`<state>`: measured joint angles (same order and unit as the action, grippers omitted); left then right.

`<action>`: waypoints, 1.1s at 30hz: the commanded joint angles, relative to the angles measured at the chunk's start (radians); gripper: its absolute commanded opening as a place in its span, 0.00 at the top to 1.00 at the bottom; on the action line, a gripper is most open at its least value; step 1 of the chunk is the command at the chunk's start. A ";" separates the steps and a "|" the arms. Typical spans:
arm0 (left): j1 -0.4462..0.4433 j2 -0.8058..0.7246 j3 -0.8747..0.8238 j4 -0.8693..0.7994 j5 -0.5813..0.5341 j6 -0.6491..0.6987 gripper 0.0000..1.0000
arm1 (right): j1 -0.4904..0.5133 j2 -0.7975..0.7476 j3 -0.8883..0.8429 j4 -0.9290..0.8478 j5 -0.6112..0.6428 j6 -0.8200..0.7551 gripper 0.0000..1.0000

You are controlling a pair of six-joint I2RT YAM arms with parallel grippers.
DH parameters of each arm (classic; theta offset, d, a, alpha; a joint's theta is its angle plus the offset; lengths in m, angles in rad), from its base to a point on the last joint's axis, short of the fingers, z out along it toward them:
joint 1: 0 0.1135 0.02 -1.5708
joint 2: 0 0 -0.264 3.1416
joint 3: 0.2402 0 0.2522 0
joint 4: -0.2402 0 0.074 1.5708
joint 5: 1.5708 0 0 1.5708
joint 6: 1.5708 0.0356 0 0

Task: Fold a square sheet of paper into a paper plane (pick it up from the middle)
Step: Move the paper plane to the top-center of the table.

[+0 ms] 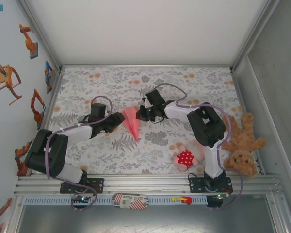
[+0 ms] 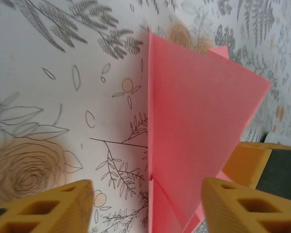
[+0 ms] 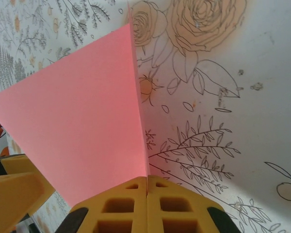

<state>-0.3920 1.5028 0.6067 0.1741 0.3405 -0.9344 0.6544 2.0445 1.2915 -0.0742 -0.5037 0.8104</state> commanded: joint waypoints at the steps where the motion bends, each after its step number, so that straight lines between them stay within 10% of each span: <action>1: -0.013 0.045 0.034 0.047 0.036 -0.033 0.50 | -0.007 -0.007 -0.014 -0.015 0.021 -0.020 0.97; 24: -0.027 0.108 0.112 -0.034 -0.004 -0.023 0.94 | -0.021 -0.067 -0.040 -0.016 0.061 -0.048 0.98; 33: -0.027 0.056 0.095 -0.043 -0.049 0.007 0.97 | -0.029 -0.094 -0.064 -0.021 0.119 -0.052 0.99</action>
<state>-0.4137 1.5772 0.6991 0.1532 0.3065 -0.9604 0.6323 1.9797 1.2442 -0.0849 -0.4202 0.7795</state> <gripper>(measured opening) 0.065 0.049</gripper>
